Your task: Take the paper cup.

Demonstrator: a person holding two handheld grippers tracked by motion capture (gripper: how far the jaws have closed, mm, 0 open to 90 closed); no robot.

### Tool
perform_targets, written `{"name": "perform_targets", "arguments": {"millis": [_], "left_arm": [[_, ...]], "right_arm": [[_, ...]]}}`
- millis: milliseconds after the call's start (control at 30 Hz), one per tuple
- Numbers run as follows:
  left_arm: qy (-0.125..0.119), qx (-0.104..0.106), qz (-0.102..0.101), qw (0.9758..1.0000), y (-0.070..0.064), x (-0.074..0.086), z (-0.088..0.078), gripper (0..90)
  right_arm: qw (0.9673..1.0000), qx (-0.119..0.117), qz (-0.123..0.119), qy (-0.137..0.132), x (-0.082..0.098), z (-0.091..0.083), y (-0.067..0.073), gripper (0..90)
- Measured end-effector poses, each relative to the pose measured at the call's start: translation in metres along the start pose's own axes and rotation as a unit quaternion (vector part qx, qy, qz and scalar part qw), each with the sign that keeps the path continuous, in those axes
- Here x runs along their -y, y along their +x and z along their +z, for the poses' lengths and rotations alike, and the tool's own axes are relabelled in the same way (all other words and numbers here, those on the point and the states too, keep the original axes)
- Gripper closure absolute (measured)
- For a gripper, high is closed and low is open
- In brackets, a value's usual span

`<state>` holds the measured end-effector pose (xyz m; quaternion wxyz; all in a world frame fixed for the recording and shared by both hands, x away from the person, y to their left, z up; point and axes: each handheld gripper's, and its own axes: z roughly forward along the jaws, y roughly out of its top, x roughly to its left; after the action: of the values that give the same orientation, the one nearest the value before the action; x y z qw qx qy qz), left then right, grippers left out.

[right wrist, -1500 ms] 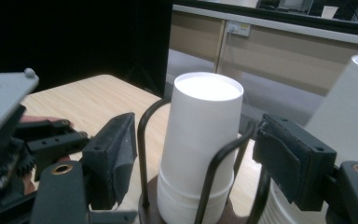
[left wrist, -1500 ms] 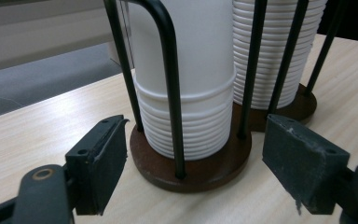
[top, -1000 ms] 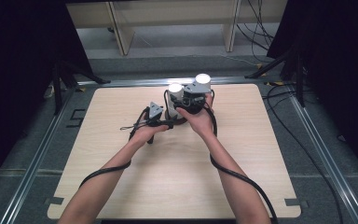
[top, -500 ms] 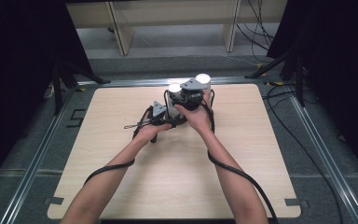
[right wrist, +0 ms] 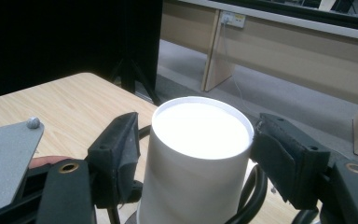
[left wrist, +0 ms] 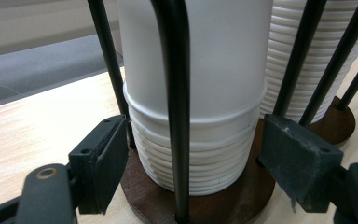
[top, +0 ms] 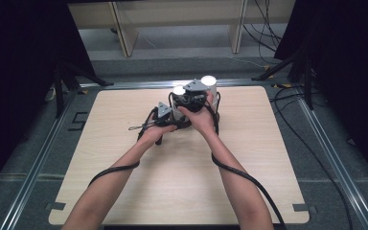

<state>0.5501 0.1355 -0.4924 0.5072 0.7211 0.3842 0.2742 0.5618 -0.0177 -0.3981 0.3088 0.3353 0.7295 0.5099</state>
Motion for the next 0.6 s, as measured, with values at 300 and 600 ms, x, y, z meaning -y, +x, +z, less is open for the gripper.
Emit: {"name": "perform_targets", "arguments": {"millis": [300,600], "left_arm": [[0.001,0.005,0.004,1.0000,-0.0013,-0.0008,0.0015,24.7],[0.008,0.000,0.011,0.9999,0.0003,-0.0015,0.0027,26.8]], "right_arm": [[1.0000,0.001,0.005,0.001,0.0024,0.0060,0.0007,32.6],[1.0000,0.002,-0.001,0.009,0.0044,0.0111,-0.0003,33.1]]}}
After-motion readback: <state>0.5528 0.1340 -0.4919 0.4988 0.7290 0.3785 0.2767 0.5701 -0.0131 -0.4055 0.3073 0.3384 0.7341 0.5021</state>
